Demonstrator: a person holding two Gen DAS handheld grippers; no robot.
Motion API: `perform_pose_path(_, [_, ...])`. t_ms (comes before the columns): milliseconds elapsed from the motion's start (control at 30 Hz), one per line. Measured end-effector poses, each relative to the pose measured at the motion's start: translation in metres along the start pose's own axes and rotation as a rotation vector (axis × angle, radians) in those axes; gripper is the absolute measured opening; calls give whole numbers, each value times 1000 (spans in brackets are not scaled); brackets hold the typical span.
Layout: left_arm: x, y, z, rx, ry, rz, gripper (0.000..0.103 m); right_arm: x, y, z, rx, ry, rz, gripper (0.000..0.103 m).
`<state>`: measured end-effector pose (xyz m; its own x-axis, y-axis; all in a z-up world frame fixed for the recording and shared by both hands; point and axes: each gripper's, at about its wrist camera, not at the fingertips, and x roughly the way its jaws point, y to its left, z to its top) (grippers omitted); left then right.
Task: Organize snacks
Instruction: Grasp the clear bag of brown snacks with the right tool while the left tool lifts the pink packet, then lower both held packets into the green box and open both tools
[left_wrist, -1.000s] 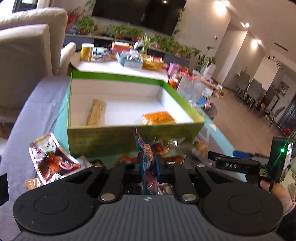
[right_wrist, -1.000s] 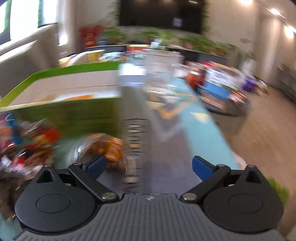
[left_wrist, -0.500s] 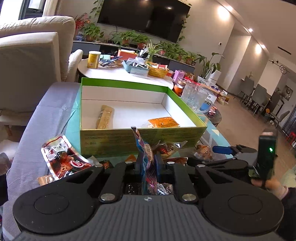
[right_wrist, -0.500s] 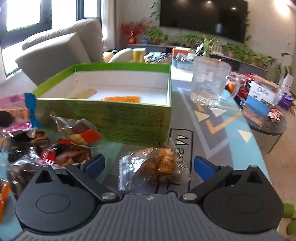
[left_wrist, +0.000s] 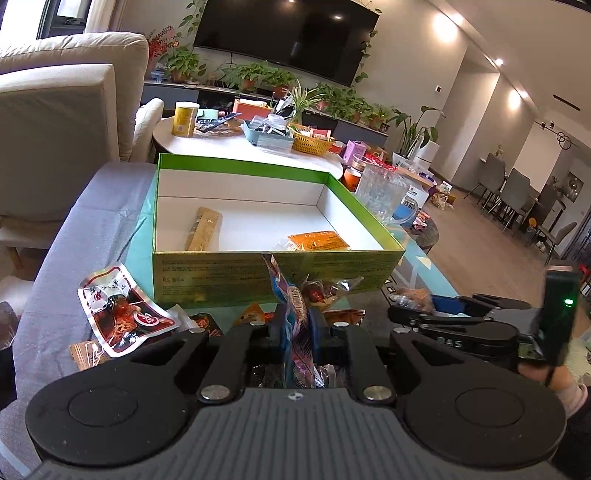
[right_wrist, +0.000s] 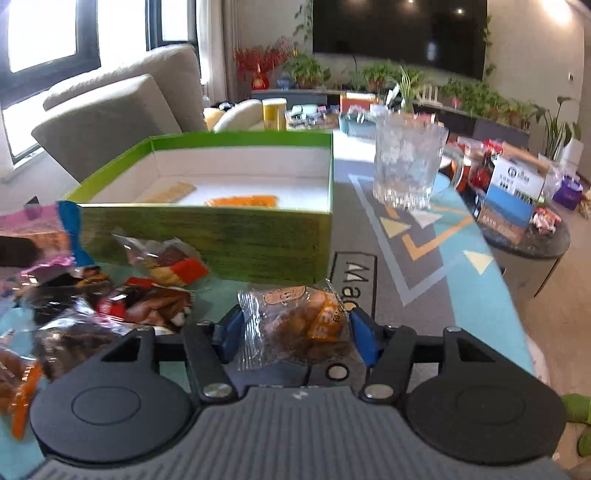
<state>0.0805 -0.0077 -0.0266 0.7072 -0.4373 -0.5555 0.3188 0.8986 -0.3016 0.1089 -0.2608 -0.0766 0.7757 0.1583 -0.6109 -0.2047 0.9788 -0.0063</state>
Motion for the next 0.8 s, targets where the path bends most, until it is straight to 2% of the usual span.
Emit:
perform_pose_path(367, [-12,-2,6,4,-43,6,11,-42,17,27,6,-184,48,59])
perform_pose_path(800, [-12,4,25,-18,-112,16,11,-41,28,49,28,-242,76,59])
